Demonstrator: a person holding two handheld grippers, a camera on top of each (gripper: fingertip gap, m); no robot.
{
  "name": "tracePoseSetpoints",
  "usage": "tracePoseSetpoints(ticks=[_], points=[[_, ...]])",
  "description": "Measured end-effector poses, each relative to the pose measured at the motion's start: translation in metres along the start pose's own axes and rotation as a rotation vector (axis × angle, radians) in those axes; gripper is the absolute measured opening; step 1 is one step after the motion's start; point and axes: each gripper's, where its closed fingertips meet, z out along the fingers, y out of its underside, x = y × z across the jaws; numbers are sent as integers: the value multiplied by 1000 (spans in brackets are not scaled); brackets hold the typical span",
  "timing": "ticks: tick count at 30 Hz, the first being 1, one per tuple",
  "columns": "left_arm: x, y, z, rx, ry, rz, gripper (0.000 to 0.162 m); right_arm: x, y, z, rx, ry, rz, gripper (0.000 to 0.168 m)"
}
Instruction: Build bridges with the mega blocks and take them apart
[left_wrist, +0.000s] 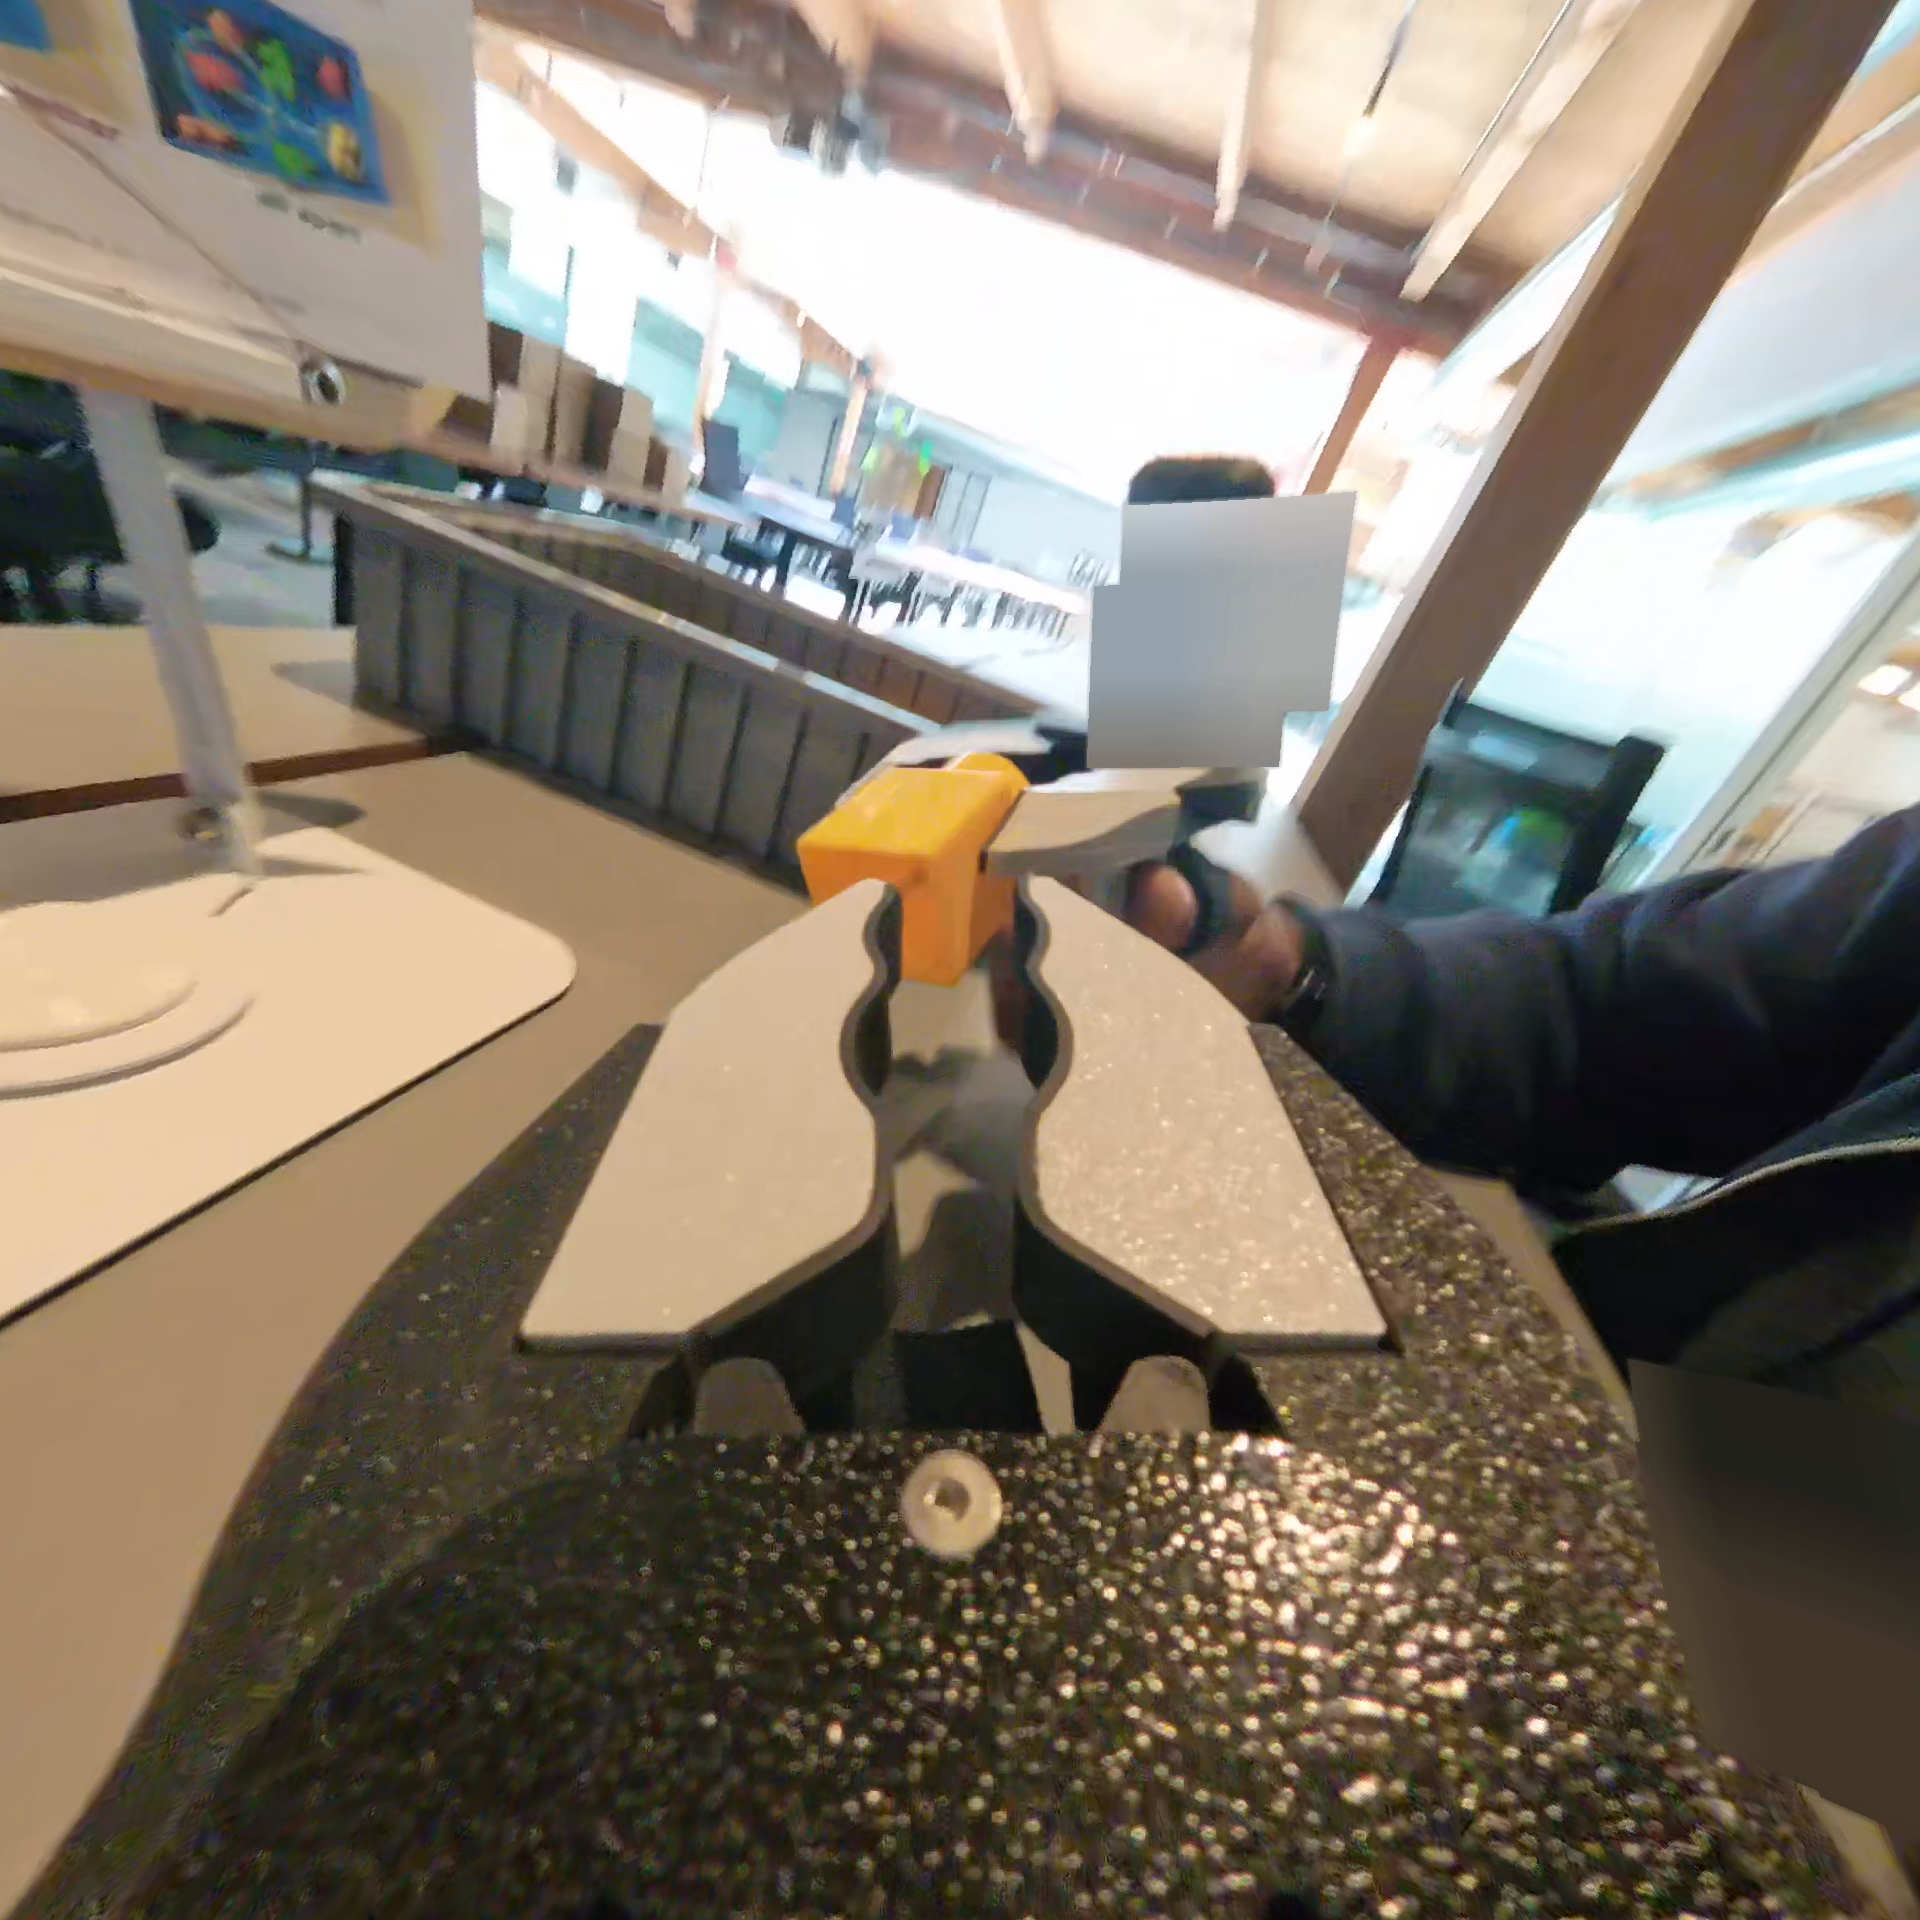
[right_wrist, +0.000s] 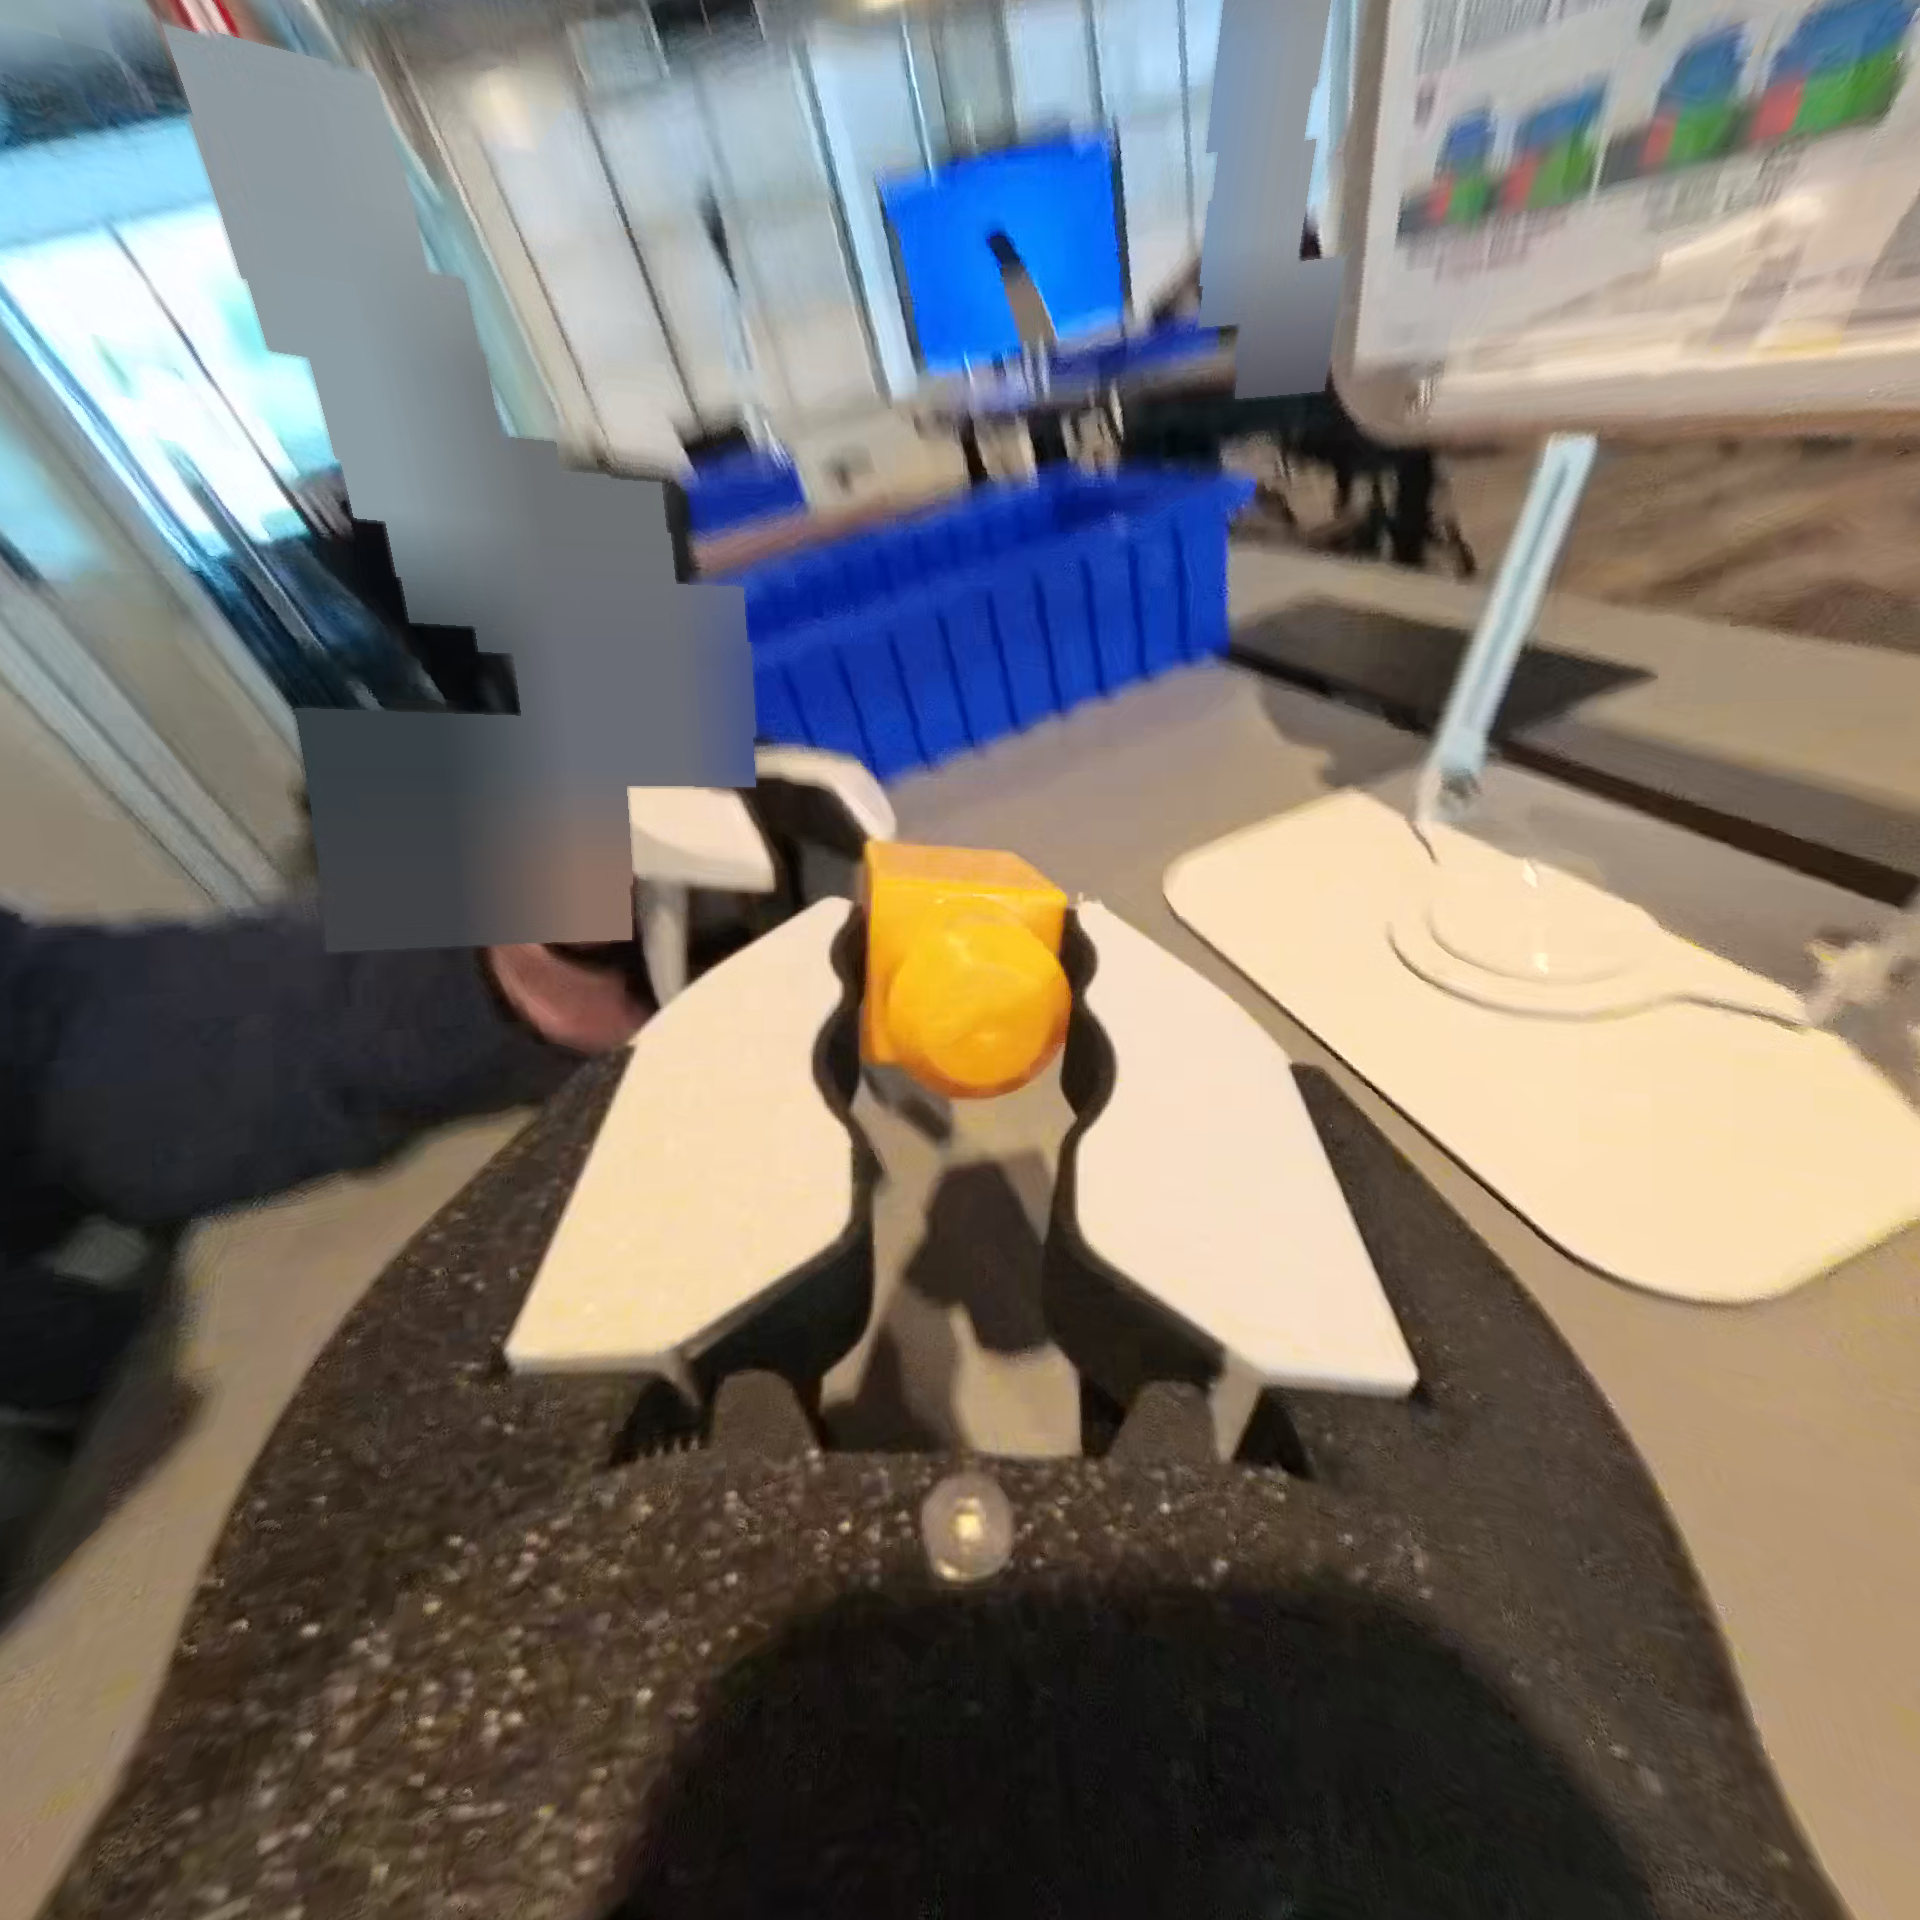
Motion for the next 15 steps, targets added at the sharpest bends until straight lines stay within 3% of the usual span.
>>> tracePoseSetpoints(ticks=[7, 15], points=[[-23, 35, -9, -378, -221, 271, 20, 19, 68, -29, -787, 203, -487, 36], [-1, 77, 6, -549, -119, 317, 20, -5, 100, -23, -938, 74, -481, 35]])
